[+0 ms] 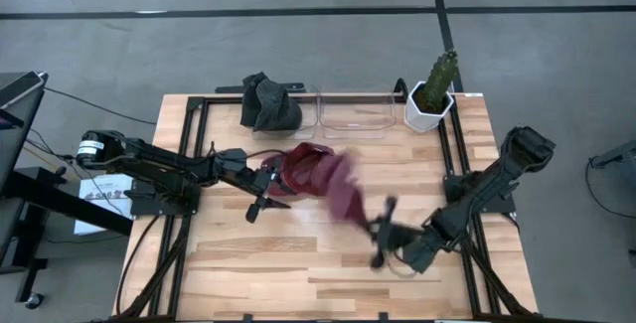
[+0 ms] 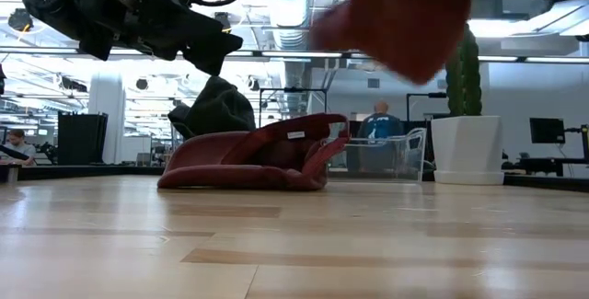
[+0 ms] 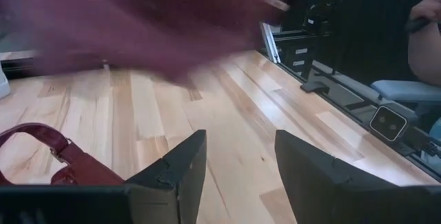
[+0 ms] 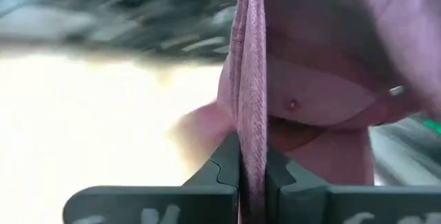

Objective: Pick & Place hat
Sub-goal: Put the right red cap into the right transparent bin

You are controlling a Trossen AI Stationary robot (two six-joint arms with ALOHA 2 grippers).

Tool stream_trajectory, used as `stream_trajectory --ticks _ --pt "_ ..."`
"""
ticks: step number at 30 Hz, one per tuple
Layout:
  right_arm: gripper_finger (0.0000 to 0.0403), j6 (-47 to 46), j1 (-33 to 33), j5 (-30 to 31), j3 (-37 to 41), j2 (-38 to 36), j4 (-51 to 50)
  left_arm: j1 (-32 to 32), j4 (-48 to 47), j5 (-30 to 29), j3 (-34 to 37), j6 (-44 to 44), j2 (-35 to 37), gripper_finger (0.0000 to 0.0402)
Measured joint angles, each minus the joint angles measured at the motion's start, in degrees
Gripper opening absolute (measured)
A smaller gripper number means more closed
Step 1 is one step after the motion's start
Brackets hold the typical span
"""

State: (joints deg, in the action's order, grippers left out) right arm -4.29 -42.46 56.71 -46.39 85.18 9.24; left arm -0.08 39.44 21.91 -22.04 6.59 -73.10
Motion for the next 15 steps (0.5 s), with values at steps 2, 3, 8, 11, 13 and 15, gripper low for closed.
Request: stream_trajectory --ticks 2,3,8,11,13,15 --pt "0.0003 14.0 -0.6 -10.8 0.0 2.4 9.5 0.0 -0.3 0.0 0.0 0.0 0.0 0.0171" --pt "0.0003 20.9 -1.3 -12.9 -0.2 3.3 13.7 0.0 -0.4 0.0 0.0 0.0 0.0 0.0171" --pt "0.0007 34.2 -3.2 14.2 -0.2 4.7 28.2 0.0 -0.5 0.0 0.0 0.0 0.0 0.0171" --pt "0.0004 31.8 -2.6 25.1 -0.1 3.5 29.8 0.0 -0.6 0.0 0.0 0.0 0.0 0.0171" --pt "0.0003 31.6 -2.5 9.2 -0.1 2.3 25.6 0.0 -0.7 0.0 0.0 0.0 0.0 0.0171" --pt "0.0003 33.0 -2.0 -1.4 -0.1 2.1 27.1 0.0 -0.8 0.0 0.0 0.0 0.0 0.0171"
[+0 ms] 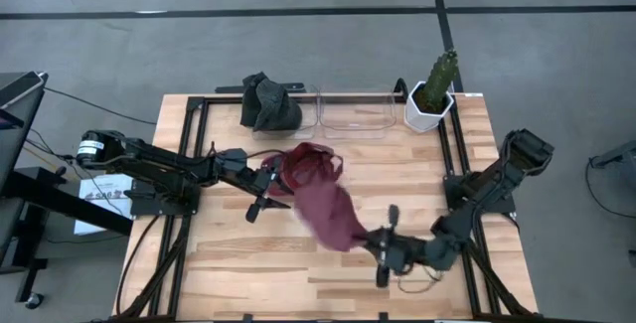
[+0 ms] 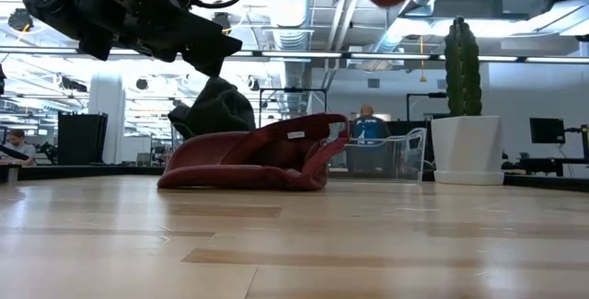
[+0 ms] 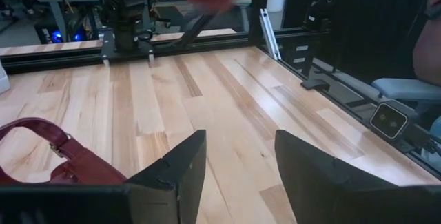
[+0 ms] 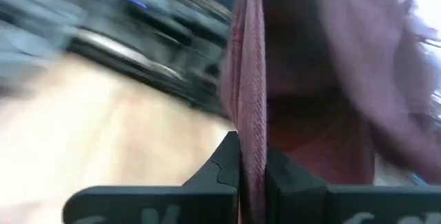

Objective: Pick & Place hat
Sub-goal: Put the right red cap into the right transparent bin

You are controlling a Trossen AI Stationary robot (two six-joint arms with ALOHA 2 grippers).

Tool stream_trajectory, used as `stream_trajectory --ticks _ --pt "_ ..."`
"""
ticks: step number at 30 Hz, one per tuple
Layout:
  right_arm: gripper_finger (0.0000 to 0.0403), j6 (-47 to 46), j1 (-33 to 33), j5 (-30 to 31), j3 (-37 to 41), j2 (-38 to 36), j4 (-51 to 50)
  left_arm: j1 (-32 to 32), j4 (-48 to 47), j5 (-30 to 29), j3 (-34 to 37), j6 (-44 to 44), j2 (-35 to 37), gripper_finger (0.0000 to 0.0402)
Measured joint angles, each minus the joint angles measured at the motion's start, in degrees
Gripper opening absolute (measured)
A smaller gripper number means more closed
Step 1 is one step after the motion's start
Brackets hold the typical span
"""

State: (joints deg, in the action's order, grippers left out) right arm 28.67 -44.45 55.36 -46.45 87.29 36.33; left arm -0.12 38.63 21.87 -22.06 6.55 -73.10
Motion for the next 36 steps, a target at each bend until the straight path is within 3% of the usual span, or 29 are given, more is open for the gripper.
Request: stream_trajectory --ticks 3,4,7,8,21,30,36 --pt "0.0002 2.4 1.1 15.9 -0.1 -0.2 9.0 0.0 0.0 0.0 0.0 0.0 0.0 0.0171" --pt "0.0002 4.4 1.7 16.1 0.0 -0.5 9.1 0.0 0.0 0.0 0.0 0.0 0.0 0.0171" --pt "0.0001 6.1 2.9 -0.9 0.7 -0.6 6.1 0.0 0.0 0.0 0.0 0.0 0.0 0.0171" --pt "0.0001 5.6 2.9 -3.5 0.7 -0.7 6.7 0.0 0.0 0.0 0.0 0.0 0.0 0.0171" --pt "0.0003 6.3 5.4 -4.9 0.7 -1.0 7.4 0.0 0.4 0.0 0.0 0.0 1.8 0.0171" --pt "0.0003 5.9 5.5 -4.2 0.7 -1.0 4.9 -1.5 -0.9 7.4 0.0 0.1 19.8 0.0171" --pt "0.0003 5.9 5.5 -4.2 0.7 -1.0 4.7 -1.4 -1.3 1.0 0.0 5.6 31.3 0.0170"
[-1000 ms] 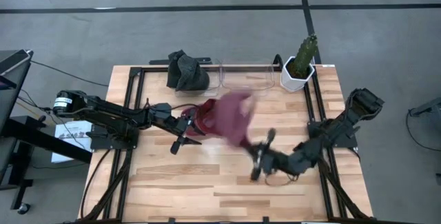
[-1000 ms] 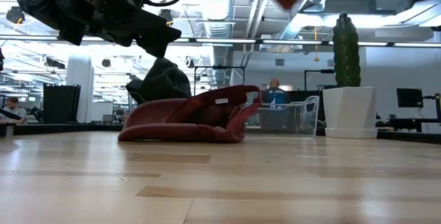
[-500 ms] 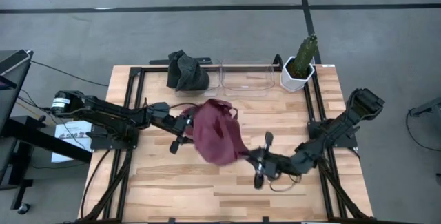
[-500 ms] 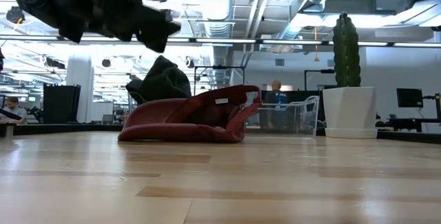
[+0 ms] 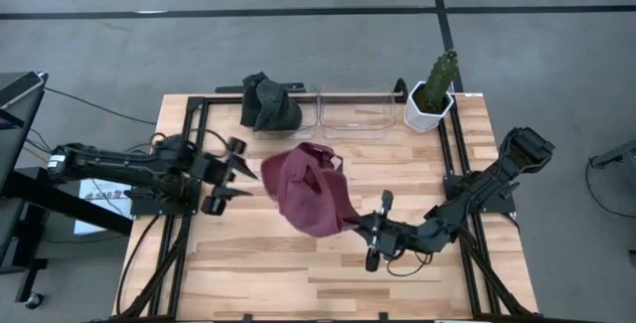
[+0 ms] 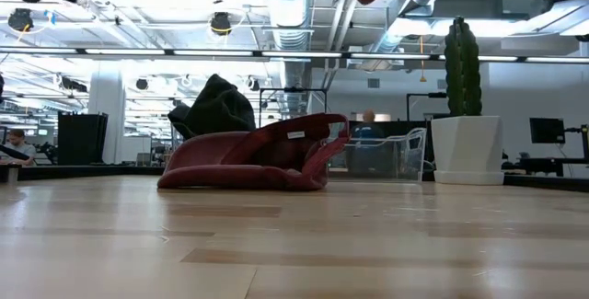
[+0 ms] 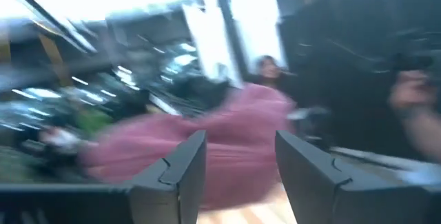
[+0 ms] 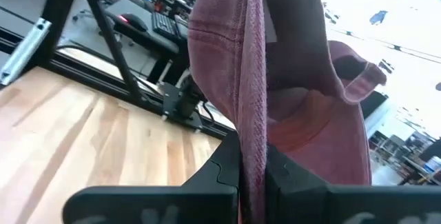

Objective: Pick & Place hat
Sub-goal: Put the right red cap into the right transparent bin

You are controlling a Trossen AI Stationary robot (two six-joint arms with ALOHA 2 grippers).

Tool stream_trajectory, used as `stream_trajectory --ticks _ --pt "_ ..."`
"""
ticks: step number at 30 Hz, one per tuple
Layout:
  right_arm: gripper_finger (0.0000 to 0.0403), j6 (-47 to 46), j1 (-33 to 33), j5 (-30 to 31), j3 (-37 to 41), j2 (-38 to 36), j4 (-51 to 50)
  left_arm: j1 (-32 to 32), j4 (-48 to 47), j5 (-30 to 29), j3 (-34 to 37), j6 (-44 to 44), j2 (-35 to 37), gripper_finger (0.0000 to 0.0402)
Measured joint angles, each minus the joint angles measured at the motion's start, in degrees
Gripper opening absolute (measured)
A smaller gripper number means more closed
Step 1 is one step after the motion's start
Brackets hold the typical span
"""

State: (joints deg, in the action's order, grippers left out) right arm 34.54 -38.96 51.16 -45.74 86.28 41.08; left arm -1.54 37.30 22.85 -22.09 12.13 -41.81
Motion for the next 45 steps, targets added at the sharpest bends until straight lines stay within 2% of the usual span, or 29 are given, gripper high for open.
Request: stream_trajectory --ticks 5,11,14,16,21,28,38,45 --pt "0.0003 0.0 0.8 -0.6 0.0 0.0 0.0 0.0 2.6 -13.6 0.0 8.5 1.6 0.0159" --pt "0.0003 -1.4 3.5 -5.0 0.0 0.0 -0.6 0.0 5.2 -25.3 -4.4 17.6 -4.1 0.0133" --pt "0.0003 -3.1 4.5 -5.2 0.0 0.0 -1.9 0.0 5.0 -32.8 -7.9 22.8 -7.7 0.0118" --pt "0.0003 -3.8 4.9 -5.2 0.0 0.0 -3.1 0.0 5.2 -35.8 -10.4 25.2 -9.6 0.0109" --pt "0.0003 -4.1 4.4 -5.1 0.0 0.0 -3.0 0.0 5.3 -38.3 -14.8 26.6 -14.5 0.0093" --pt "0.0003 -2.6 2.9 -4.9 0.0 0.0 -1.9 0.0 5.3 -42.5 -16.8 26.6 -22.7 0.0071" --pt "0.0003 -2.6 4.0 -4.8 0.0 0.0 -1.7 -3.2 5.8 -41.8 -22.7 24.6 -29.6 0.0039" --pt "0.0004 -2.7 3.3 -4.3 0.0 0.0 -1.7 -8.8 5.5 -41.7 -23.5 23.3 -33.4 0.0022"
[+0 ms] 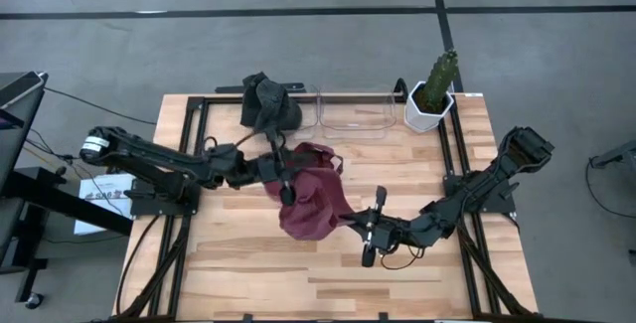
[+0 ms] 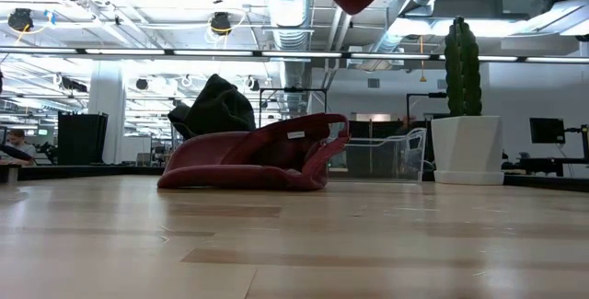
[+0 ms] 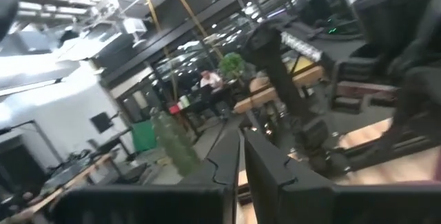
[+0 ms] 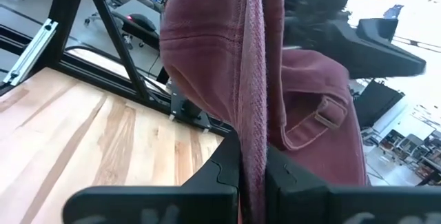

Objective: Pick & Place hat
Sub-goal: Put the right red cap into the right transparent bin

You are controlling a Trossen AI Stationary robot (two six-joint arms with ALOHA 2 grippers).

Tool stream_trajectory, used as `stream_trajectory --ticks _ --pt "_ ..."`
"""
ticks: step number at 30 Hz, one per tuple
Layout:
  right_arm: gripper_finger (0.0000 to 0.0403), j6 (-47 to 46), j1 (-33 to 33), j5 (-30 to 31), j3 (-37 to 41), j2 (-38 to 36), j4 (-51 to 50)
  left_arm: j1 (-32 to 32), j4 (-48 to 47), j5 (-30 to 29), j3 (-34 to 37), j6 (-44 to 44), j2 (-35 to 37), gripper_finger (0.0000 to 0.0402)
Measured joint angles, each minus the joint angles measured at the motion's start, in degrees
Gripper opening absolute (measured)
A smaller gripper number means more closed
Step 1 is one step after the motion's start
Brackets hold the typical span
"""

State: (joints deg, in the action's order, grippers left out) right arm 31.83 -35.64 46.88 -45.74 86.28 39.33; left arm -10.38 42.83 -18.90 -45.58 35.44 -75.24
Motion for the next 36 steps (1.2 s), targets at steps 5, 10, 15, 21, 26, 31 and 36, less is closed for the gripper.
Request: stream_trajectory --ticks 5,10,15,21,26,31,36 --pt "0.0004 0.2 -0.9 2.8 0.0 0.0 -0.1 -2.1 0.6 -0.1 0.0 4.7 2.7 0.0014" --pt "0.0004 0.3 -1.0 3.1 0.0 0.0 -0.2 -1.6 2.1 -0.6 0.0 6.1 9.2 0.0010" --pt "0.0004 0.7 -0.3 2.9 0.0 0.0 -0.2 0.8 2.8 -0.6 0.0 6.2 14.4 0.0009" --pt "0.0004 0.1 0.6 2.2 0.0 0.0 0.1 5.8 4.2 -0.8 0.0 6.5 13.5 0.0006" --pt "0.0004 -0.4 1.6 1.5 0.0 0.0 0.1 7.8 6.6 -1.0 -2.2 8.7 8.0 0.0006" --pt "0.0004 -0.3 1.7 1.5 0.0 0.0 0.1 5.1 6.6 -0.8 -6.2 11.2 2.6 0.0006" --pt "0.0004 -0.1 0.7 3.1 0.0 0.0 0.1 4.4 6.5 -3.3 -7.9 15.0 -2.7 0.0006"
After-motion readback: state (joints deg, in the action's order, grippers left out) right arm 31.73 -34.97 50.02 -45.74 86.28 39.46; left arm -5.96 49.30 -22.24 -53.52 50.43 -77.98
